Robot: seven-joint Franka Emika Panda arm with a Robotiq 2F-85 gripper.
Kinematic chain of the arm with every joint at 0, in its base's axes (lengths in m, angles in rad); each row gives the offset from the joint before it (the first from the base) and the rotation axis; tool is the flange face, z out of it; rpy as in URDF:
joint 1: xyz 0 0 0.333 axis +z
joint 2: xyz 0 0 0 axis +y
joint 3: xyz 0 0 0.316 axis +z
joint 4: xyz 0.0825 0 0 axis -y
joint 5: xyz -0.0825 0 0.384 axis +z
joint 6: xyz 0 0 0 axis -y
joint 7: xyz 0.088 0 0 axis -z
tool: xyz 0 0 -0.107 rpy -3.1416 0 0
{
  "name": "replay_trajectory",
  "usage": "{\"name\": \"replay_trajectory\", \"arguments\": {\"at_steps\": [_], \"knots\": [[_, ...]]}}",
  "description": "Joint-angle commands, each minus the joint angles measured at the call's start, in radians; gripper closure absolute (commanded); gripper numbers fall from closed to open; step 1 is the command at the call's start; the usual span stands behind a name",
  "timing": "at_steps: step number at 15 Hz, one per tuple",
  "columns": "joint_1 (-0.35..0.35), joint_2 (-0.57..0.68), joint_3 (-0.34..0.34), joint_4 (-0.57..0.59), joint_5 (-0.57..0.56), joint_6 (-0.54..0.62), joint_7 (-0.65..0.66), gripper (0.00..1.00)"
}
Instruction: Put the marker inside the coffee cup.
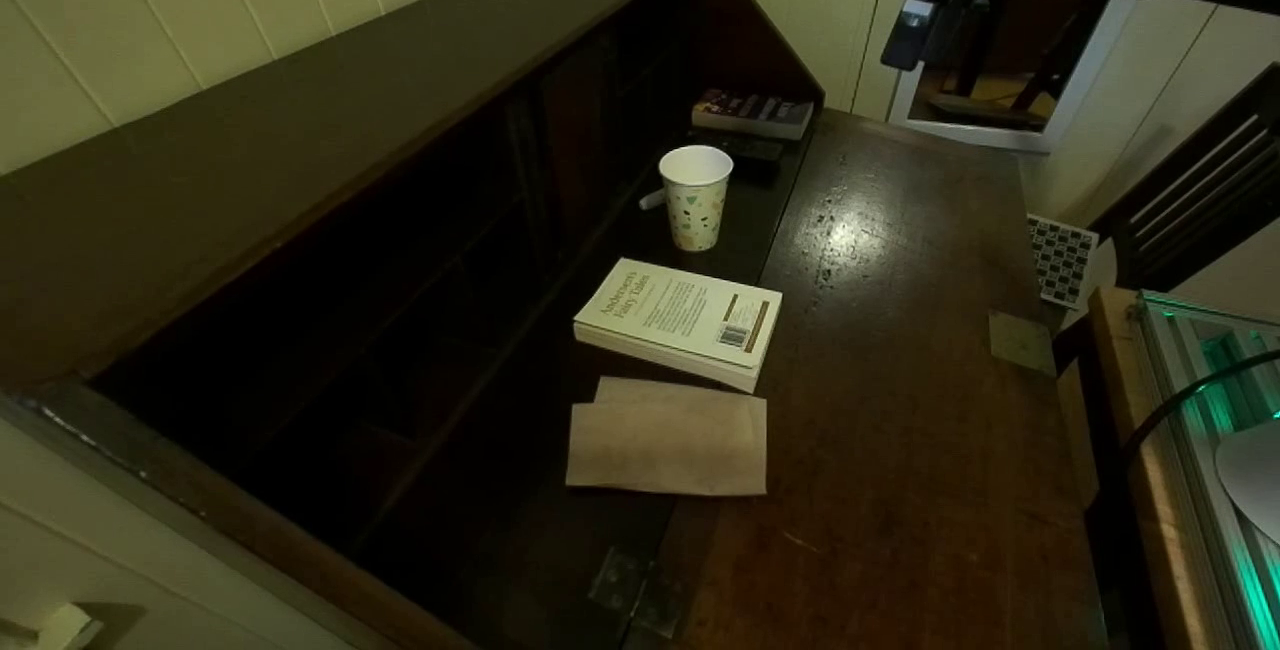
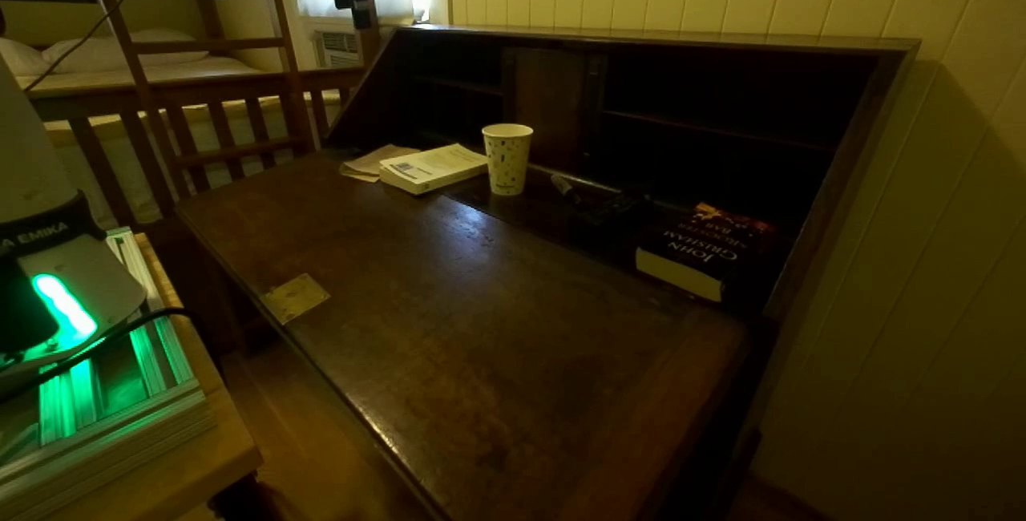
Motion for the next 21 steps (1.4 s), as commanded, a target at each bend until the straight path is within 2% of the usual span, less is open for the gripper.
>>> {"name": "replay_trajectory", "arguments": {"at_steps": [1, 4, 5, 10, 13, 21], "knots": [[-0.013, 0.001, 0.014, 0.003, 0.007, -0.004, -0.006, 0.00], [-0.012, -0.001, 0.017, 0.003, 0.007, -0.004, -0.006, 0.00], [-0.023, 0.008, 0.023, 0.001, 0.001, 0.038, 0.011, 0.00], [-0.113, 0.162, 0.014, 0.076, -0.014, 0.217, 0.148, 0.00], [-0.159, 0.250, 0.003, 0.135, -0.011, 0.263, 0.219, 0.00], [-0.232, 0.486, -0.037, 0.336, -0.014, 0.241, 0.456, 0.00]]}}
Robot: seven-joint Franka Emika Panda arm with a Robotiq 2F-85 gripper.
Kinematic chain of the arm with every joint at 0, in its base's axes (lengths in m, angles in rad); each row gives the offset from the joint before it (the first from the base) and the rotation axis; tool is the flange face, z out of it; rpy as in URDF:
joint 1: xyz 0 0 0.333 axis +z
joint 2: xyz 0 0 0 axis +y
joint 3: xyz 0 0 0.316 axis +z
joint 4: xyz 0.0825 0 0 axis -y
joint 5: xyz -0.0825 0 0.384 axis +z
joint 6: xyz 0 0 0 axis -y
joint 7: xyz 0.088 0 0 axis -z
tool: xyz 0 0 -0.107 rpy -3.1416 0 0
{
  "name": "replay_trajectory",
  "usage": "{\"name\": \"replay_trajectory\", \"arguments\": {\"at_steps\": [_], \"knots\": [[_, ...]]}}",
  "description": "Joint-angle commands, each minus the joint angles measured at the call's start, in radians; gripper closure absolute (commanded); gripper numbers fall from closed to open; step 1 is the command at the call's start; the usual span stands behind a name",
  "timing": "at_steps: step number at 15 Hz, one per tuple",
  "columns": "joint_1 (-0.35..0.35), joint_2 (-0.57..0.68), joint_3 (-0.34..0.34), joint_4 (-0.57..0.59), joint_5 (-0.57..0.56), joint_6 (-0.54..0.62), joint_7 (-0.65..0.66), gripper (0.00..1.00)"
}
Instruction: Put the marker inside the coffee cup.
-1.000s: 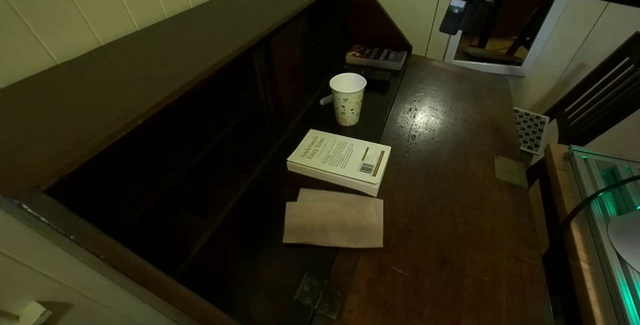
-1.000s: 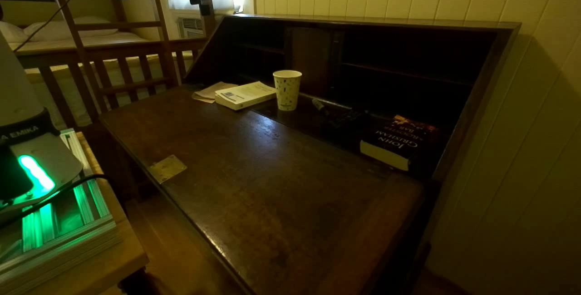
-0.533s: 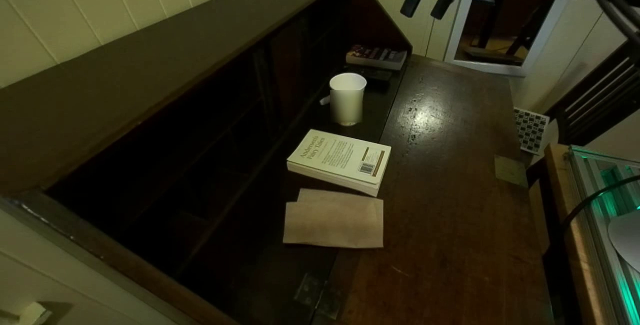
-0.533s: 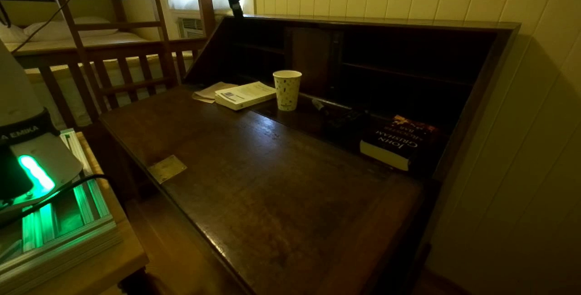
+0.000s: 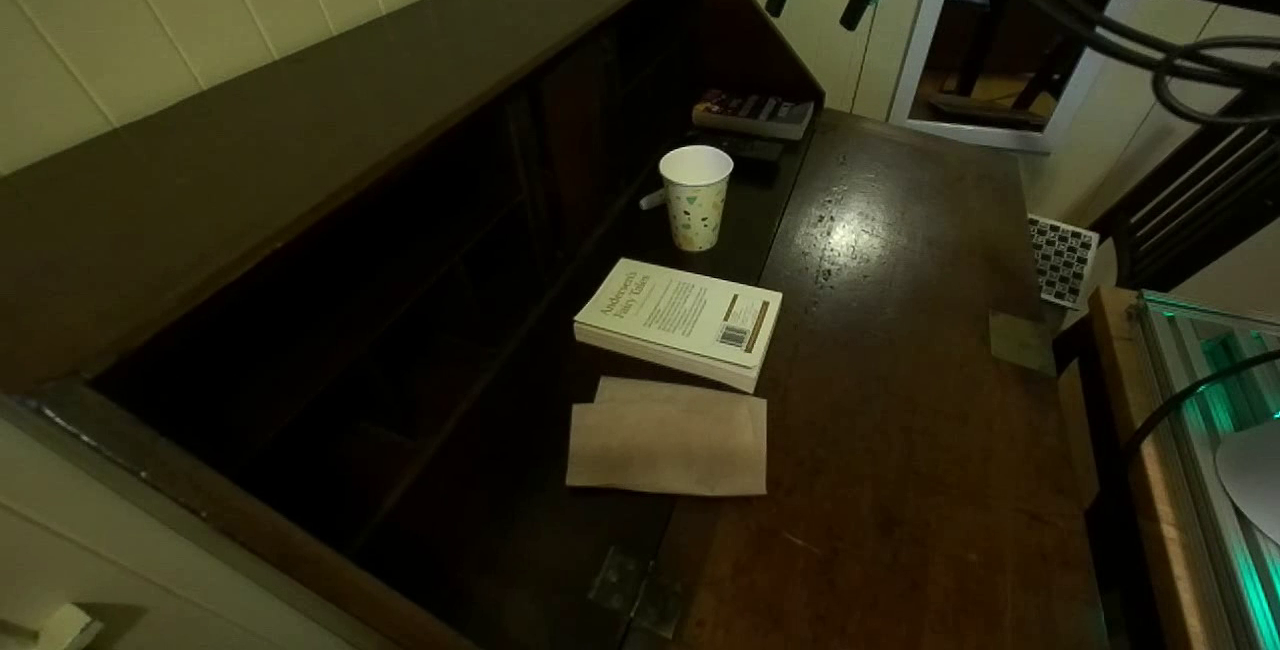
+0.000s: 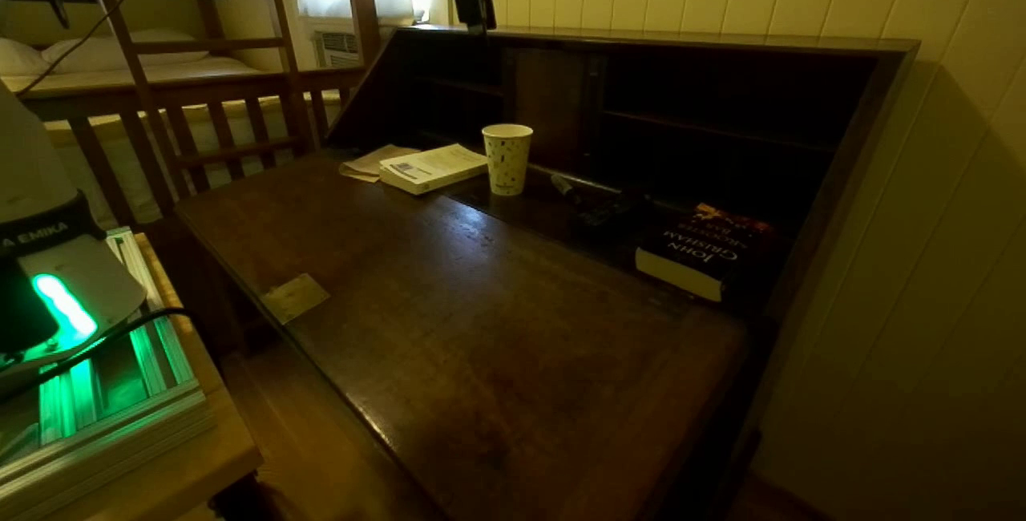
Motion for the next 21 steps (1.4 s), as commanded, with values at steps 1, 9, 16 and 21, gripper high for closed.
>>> {"name": "replay_trajectory", "arguments": {"at_steps": [1, 9, 16, 21], "knots": [[-0.014, 0.134, -0.015, 0.118, -0.013, -0.017, 0.116, 0.00], [0.001, 0.172, -0.034, 0.129, -0.001, -0.003, 0.101, 0.00], [0.006, 0.311, -0.041, 0.202, -0.002, 0.076, 0.379, 0.00], [0.008, 0.420, -0.044, 0.295, 0.040, 0.026, 0.431, 0.00]]}}
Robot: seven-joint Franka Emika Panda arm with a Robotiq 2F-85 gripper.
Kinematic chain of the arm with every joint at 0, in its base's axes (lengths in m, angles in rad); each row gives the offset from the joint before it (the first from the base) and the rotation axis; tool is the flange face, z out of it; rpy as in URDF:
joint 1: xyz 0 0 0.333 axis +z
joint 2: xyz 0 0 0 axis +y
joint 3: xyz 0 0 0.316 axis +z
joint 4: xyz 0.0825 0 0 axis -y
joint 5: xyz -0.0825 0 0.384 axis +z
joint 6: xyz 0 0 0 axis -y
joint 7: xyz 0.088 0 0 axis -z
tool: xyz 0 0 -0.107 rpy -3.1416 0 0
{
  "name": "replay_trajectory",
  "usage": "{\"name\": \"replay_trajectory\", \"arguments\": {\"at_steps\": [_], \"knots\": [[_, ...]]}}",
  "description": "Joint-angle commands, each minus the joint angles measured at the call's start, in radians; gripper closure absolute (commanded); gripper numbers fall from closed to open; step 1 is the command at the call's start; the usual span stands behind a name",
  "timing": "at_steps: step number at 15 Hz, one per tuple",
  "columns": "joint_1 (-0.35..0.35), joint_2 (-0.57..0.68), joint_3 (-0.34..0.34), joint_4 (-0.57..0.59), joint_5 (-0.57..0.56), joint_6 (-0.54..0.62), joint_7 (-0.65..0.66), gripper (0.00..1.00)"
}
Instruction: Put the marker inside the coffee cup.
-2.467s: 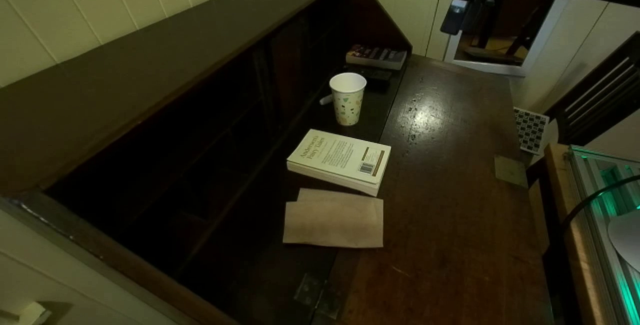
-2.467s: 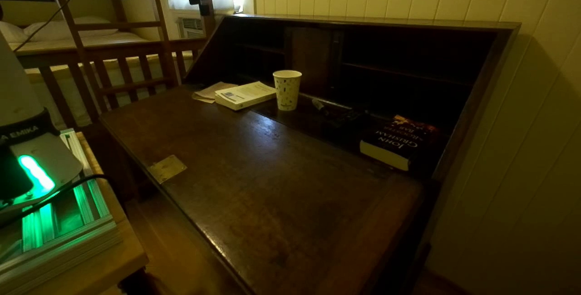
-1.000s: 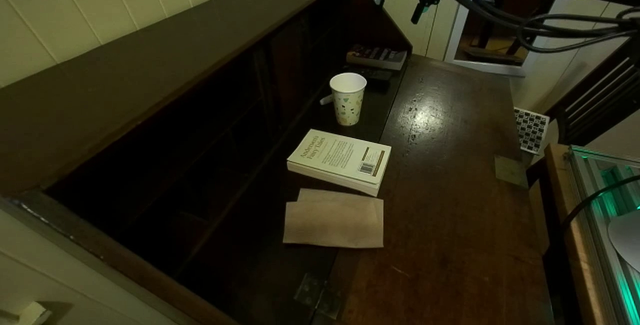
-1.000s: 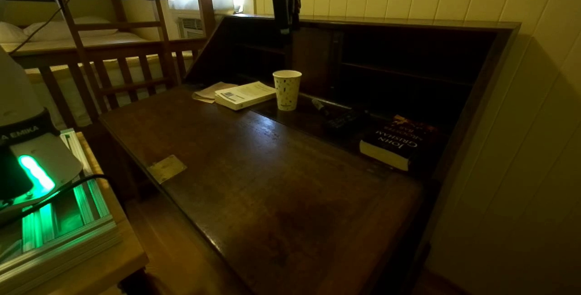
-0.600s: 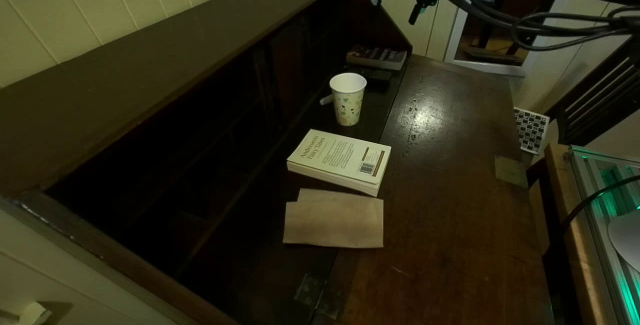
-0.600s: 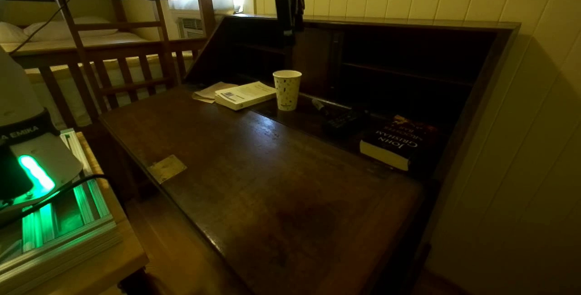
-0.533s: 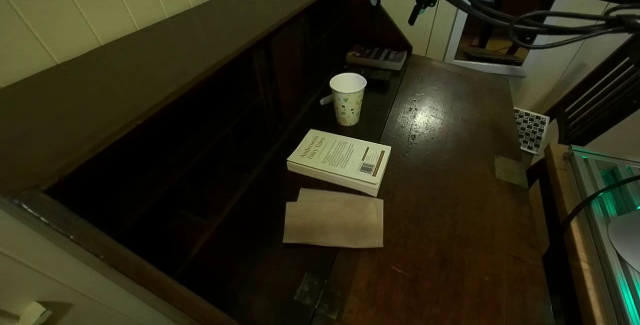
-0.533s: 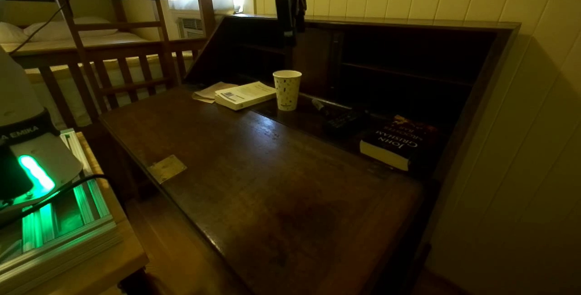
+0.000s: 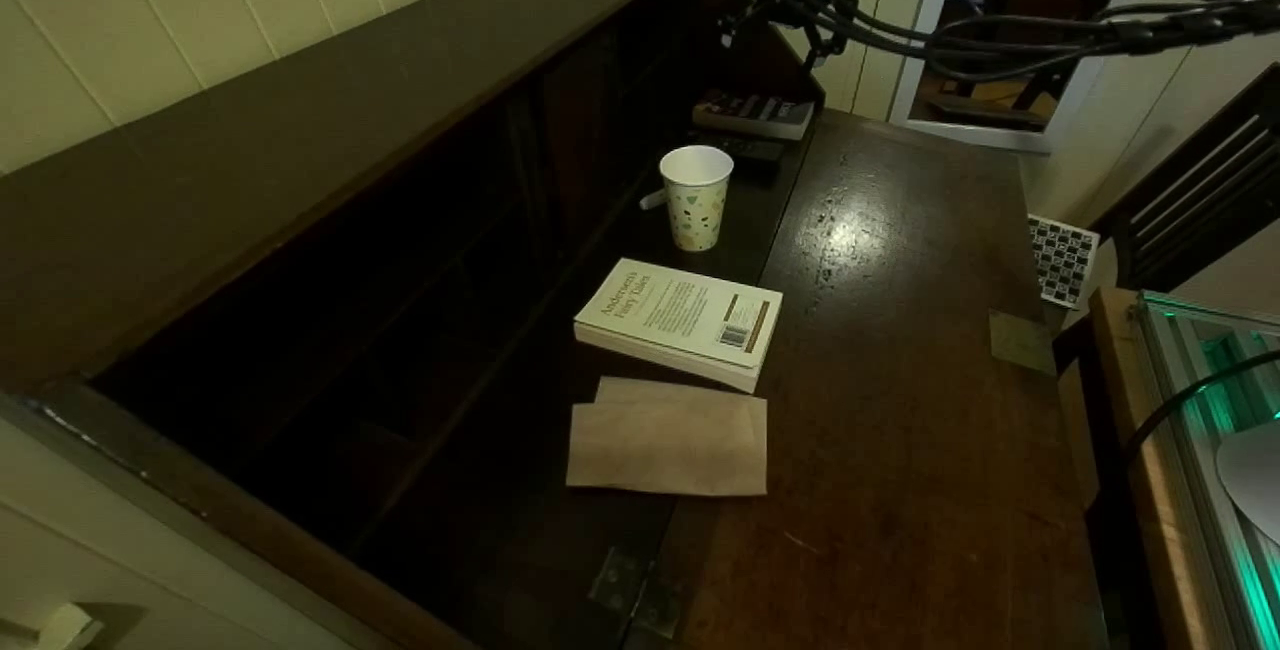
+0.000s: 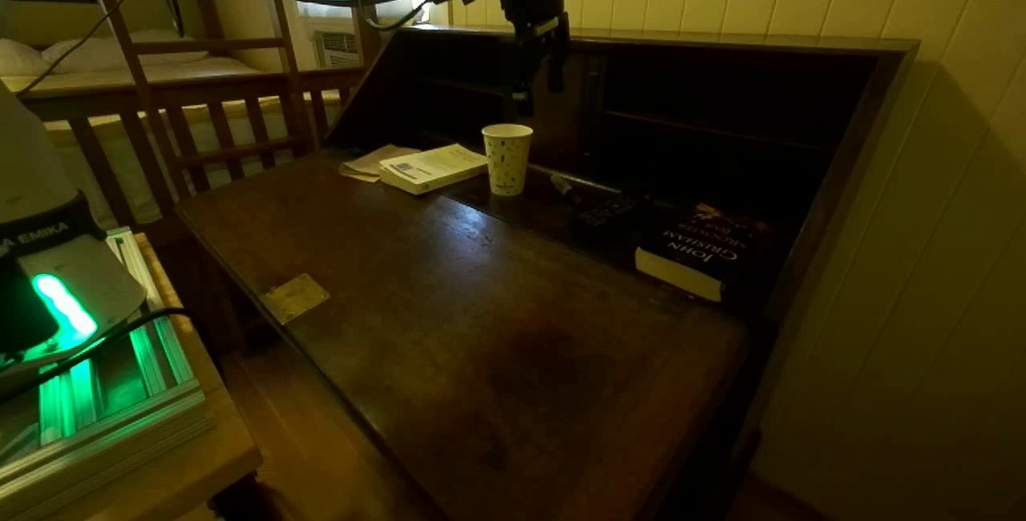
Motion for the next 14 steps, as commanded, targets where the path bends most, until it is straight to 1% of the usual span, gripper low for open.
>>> {"name": "replay_trajectory", "arguments": {"at_steps": [1, 7, 11, 14], "knots": [[0.013, 0.103, -0.015, 0.111, 0.041, -0.062, 0.017, 0.00], [0.003, 0.215, -0.014, 0.218, 0.085, -0.118, 0.007, 0.00], [0.005, 0.275, -0.020, 0.262, 0.105, -0.089, 0.021, 0.00], [0.003, 0.313, -0.020, 0.287, 0.109, -0.087, 0.005, 0.00]]}}
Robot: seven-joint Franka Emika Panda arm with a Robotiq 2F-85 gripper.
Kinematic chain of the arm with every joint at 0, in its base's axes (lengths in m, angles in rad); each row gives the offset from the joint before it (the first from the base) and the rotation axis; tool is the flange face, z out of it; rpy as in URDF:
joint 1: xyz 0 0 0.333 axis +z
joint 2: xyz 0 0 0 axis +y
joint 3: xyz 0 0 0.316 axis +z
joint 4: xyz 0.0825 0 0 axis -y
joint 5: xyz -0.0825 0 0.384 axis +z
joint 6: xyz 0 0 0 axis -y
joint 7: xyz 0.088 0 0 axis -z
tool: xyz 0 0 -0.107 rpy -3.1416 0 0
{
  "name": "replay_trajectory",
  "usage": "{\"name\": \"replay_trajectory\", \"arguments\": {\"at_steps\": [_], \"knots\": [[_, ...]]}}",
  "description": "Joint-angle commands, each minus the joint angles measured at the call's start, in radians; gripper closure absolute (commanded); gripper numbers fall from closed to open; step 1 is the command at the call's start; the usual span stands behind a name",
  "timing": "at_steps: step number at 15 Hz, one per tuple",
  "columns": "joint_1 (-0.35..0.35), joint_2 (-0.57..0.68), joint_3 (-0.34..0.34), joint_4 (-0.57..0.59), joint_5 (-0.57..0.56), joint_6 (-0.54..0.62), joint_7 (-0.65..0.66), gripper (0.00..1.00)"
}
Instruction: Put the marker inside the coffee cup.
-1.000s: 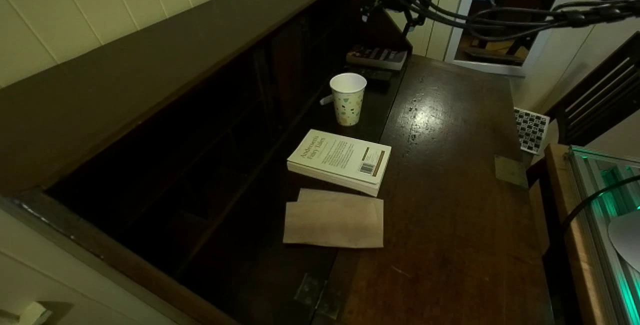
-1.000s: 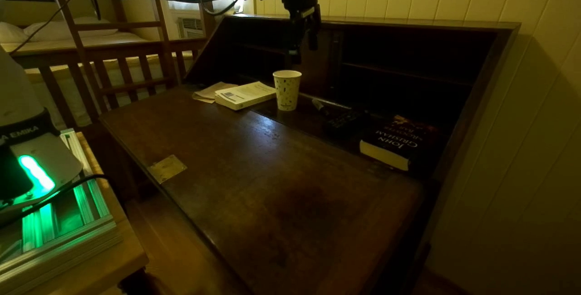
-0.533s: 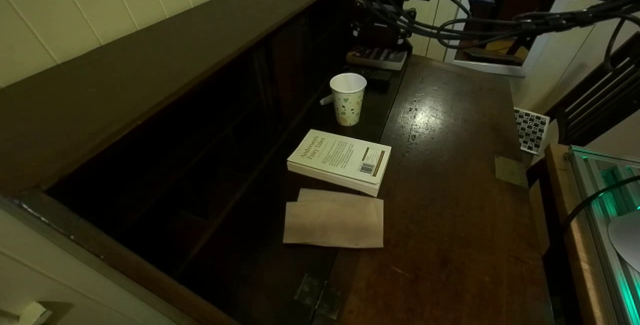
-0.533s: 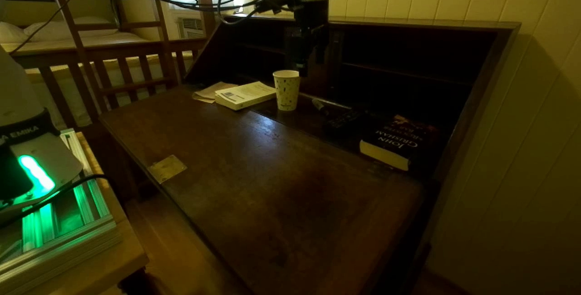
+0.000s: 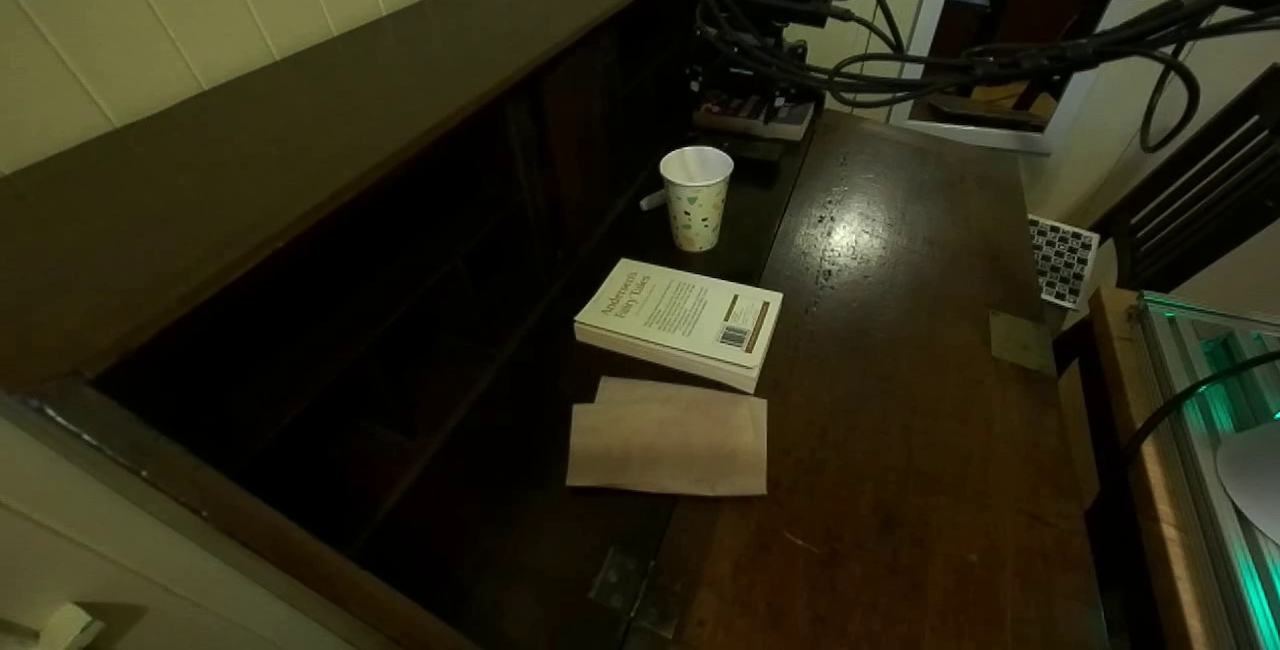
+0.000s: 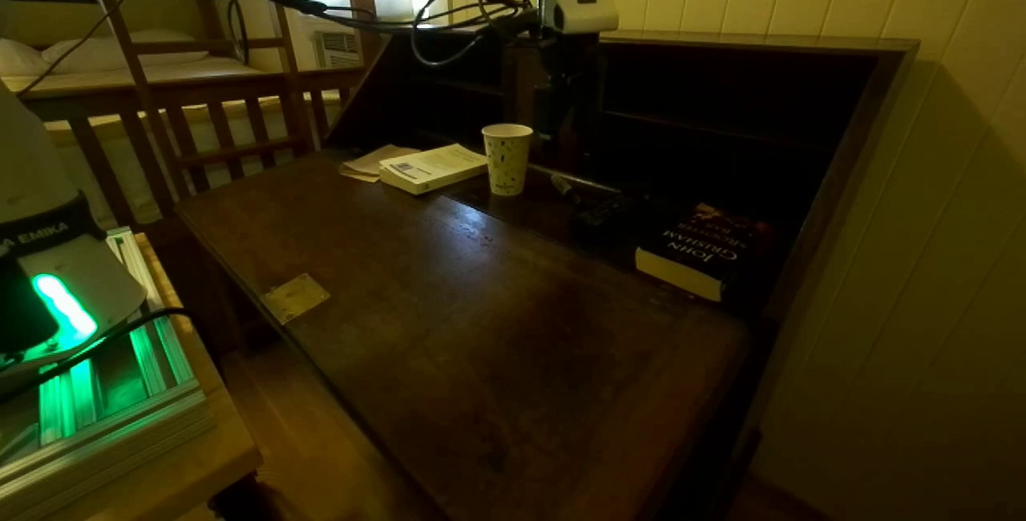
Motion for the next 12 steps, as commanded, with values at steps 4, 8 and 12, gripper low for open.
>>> {"name": "replay_trajectory", "arguments": {"at_steps": [4, 8, 12], "knots": [[0.003, 0.094, -0.006, 0.084, 0.023, -0.001, -0.014, 0.00], [-0.001, 0.140, 0.002, 0.125, 0.027, -0.006, -0.026, 0.00], [0.000, 0.182, 0.008, 0.161, 0.022, -0.003, -0.043, 0.00]]}}
